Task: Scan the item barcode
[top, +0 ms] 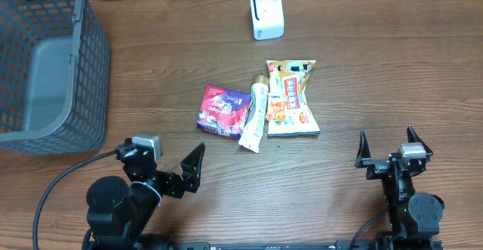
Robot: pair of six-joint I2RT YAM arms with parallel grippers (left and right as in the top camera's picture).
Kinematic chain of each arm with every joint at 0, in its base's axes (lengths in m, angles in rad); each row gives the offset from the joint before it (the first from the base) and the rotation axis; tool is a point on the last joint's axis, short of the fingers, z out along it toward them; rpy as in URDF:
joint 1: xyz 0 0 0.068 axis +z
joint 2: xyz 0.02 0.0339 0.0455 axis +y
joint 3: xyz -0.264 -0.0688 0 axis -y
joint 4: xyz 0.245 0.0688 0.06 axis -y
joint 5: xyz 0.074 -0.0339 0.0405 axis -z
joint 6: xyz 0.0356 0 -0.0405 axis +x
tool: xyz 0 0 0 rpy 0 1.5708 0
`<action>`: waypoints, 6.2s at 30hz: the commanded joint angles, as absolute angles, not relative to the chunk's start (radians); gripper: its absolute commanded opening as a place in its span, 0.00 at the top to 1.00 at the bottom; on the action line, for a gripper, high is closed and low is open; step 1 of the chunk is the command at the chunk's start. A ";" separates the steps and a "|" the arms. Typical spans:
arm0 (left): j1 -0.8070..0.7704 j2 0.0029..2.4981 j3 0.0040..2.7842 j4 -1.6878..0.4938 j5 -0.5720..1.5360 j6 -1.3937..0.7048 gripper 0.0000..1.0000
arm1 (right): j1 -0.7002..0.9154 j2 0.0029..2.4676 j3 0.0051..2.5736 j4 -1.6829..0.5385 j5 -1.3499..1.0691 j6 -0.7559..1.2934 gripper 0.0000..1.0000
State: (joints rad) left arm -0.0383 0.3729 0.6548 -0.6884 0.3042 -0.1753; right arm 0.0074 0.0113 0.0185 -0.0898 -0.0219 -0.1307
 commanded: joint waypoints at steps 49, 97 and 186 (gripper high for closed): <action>-0.033 0.366 0.656 -0.628 0.419 -0.510 0.00 | 0.011 0.529 0.983 -0.495 -0.800 0.046 0.00; -0.033 0.366 0.656 -0.659 0.416 -0.509 0.00 | 0.256 1.983 1.493 -0.853 -0.211 0.274 0.32; -0.033 0.366 0.656 -0.659 0.416 -0.509 0.00 | 0.363 2.085 1.514 -1.035 0.295 0.419 0.20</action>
State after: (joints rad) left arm -0.0383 0.3729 0.6502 -0.6621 0.4084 -0.4992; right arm 0.3664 2.0754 1.5238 -1.0561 0.2878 0.4107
